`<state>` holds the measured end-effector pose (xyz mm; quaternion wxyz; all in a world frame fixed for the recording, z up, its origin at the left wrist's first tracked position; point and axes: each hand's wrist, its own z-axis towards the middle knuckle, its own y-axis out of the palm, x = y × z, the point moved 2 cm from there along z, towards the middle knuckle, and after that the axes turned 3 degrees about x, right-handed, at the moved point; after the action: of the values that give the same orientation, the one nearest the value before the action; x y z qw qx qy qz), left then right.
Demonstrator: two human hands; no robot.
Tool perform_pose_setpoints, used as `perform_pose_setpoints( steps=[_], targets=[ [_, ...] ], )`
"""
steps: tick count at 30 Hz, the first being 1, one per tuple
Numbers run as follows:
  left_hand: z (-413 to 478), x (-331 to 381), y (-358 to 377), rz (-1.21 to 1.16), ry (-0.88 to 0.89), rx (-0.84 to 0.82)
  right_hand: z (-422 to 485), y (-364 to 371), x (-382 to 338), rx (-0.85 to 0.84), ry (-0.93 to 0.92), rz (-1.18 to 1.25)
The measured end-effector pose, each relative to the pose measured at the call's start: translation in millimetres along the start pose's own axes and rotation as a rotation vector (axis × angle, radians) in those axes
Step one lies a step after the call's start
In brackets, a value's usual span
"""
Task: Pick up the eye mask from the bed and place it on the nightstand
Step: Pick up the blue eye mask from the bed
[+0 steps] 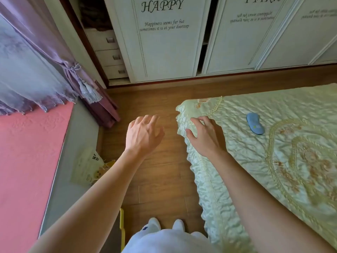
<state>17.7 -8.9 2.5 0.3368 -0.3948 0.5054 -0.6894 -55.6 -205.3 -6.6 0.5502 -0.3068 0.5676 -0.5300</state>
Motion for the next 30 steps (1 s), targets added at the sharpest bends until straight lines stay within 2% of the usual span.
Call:
perform_pose_setpoints(
  steps=[14, 24, 30],
  targets=[
    [74.7, -4.7, 17.9, -0.014, -0.017, -0.021, 82.0, 15.1, 14.6, -0.037, 0.021, 0.014],
    [228.6, -73.3, 48.2, -0.041, 0.022, -0.108, 225.9, 68.6, 4.6, -0.075, 0.152, 0.05],
    [330.2, -93.4, 58.9, -0.043, 0.141, -0.127, 302.8, 78.1, 8.7, -0.042, 0.227, -0.009]
  ],
)
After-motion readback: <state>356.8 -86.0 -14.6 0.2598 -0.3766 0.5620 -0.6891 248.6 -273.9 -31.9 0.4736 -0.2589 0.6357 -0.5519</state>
